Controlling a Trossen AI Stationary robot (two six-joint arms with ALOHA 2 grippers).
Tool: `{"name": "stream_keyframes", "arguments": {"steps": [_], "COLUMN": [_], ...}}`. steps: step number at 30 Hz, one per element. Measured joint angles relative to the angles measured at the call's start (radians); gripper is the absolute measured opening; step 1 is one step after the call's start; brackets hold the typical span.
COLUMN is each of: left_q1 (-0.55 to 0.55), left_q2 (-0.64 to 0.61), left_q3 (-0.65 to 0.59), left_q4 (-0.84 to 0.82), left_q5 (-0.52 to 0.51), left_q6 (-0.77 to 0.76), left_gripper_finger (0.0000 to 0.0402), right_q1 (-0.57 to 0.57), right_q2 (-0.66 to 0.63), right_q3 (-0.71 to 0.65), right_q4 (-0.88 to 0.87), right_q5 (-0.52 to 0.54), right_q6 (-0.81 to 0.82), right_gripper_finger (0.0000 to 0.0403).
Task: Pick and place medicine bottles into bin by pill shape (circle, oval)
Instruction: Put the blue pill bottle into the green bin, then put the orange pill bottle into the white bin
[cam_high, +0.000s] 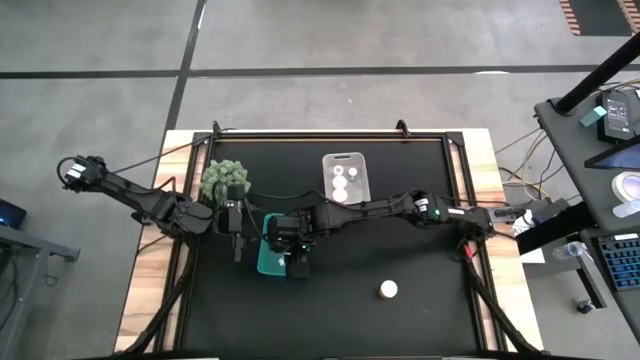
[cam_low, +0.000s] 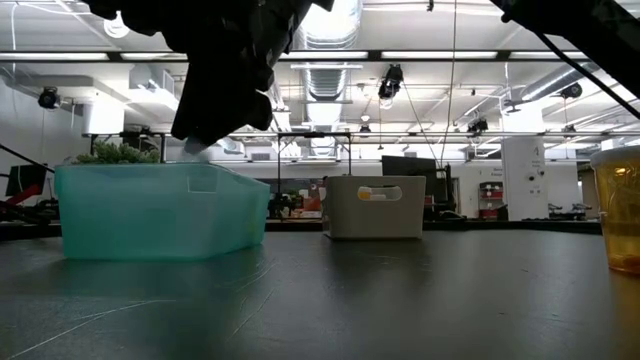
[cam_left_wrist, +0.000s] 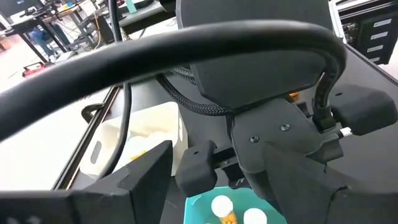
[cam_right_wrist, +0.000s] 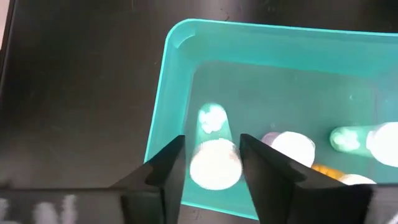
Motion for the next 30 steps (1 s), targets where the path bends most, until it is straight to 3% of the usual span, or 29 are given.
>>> {"name": "stream_keyframes", "arguments": {"steps": [9, 30], "left_q1": [0.0, -0.001], "left_q2": [0.0, 0.001], "left_q3": [0.001, 0.001], "left_q4": [0.001, 0.02], "left_q5": [0.0, 0.002], "left_q6": [0.0, -0.042], "left_gripper_finger": [0.0235, 0.0235], "right_q1": [-0.005, 0.06], "right_q2": [-0.003, -0.161], "right_q3": [0.001, 0.001], "right_q4": [0.011, -0.312], "right_q5": [0.0, 0.038], "right_q6": [0.004, -0.001], "right_gripper_finger": [0.0203, 0.0192]}}
